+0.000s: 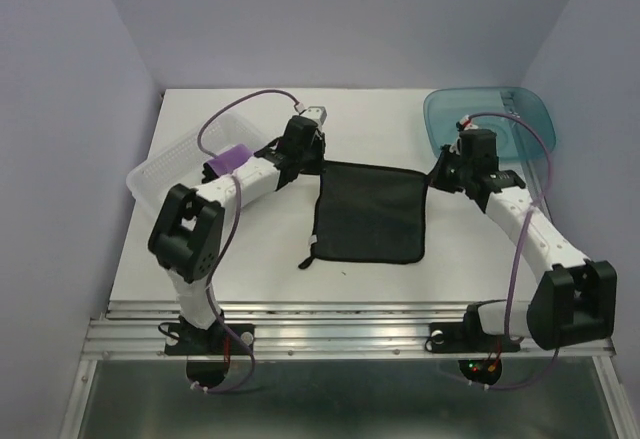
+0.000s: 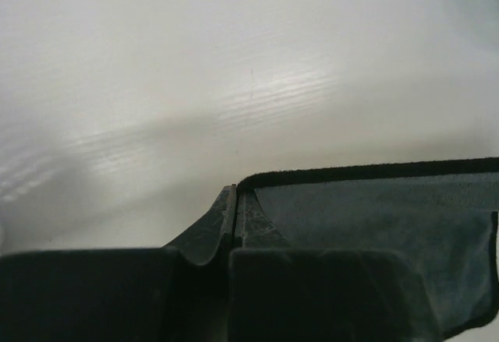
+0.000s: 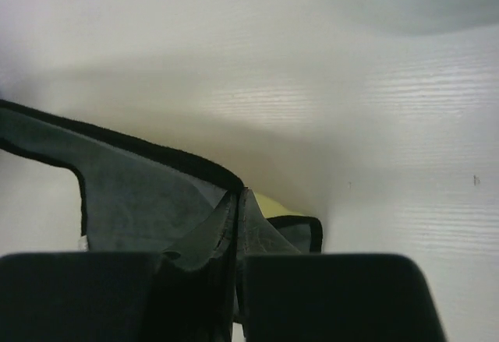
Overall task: Fold and stack the towels
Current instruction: Flatten out the crumpled towel, then fold the towel
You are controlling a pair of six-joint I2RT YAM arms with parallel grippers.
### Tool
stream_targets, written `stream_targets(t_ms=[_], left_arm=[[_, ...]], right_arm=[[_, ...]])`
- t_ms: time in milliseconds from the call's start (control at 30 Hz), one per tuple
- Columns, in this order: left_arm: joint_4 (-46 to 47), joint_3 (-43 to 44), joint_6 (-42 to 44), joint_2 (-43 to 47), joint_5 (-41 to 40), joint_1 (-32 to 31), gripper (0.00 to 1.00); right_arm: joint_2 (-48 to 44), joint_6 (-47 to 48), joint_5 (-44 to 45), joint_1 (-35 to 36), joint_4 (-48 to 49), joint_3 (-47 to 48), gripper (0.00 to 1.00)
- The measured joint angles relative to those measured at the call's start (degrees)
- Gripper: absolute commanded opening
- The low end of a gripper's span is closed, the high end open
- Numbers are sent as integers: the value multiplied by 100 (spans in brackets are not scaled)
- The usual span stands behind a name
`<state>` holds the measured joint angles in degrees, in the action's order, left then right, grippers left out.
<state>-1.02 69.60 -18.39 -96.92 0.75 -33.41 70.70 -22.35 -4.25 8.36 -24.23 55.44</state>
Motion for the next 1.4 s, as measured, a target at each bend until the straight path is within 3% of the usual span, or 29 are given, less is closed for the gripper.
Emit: stream_targets(t_ms=[100, 200, 467, 1100, 1400], left_arm=[[-76, 868, 179, -1058, 131, 170, 0], [-170, 1421, 337, -1532, 225, 299, 0], [-114, 1552, 813, -1419, 831, 389, 0], [645, -1119, 605, 214, 1274, 229, 0], [807, -1506, 636, 573, 1158, 83, 0]], right_arm=[[612, 61, 136, 33, 197, 105, 1], [1152, 151, 308, 24, 310, 369, 1], [1429, 205, 494, -2, 610, 557, 1], [-57, 44, -284, -13, 610, -994, 1], [-494, -42, -732, -13, 542, -1596, 1]])
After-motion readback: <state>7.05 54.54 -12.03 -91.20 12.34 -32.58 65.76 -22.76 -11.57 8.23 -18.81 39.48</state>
